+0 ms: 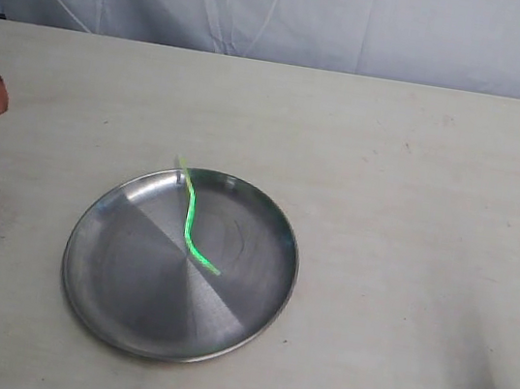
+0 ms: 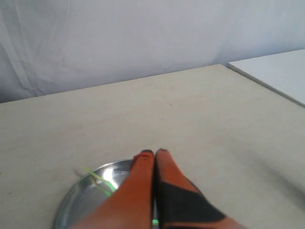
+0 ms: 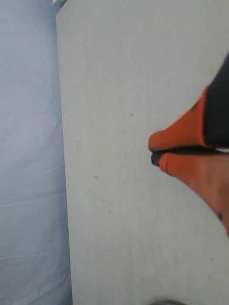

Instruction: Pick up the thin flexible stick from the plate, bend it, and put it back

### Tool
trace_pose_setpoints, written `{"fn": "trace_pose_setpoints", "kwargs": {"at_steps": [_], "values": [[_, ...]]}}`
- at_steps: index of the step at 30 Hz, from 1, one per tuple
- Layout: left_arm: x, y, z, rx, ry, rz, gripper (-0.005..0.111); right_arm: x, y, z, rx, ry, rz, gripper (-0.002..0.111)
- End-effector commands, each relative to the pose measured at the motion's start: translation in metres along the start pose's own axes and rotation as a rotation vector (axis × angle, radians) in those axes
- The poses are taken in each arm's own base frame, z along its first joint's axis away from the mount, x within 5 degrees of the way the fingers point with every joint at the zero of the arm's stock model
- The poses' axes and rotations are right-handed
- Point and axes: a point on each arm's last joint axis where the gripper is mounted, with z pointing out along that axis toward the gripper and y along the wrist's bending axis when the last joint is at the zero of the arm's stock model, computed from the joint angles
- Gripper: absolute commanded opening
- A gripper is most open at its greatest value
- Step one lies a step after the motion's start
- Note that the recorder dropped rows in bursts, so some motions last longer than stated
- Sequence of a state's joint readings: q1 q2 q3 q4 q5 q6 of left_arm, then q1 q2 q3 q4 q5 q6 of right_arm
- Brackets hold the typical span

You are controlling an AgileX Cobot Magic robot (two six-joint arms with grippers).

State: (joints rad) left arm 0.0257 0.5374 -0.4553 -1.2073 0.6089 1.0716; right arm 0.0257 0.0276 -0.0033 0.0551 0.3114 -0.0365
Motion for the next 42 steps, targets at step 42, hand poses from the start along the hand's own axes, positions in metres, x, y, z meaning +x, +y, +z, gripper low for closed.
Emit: {"fn": "trace_pose_setpoints", "kwargs": {"at_steps": [42], "values": [[0.119,0.033,-0.039,-0.477,-0.138,-0.014,0.000,0.000,0.000,0.000,0.006,-0.010,-0.004,-0.001]]}}
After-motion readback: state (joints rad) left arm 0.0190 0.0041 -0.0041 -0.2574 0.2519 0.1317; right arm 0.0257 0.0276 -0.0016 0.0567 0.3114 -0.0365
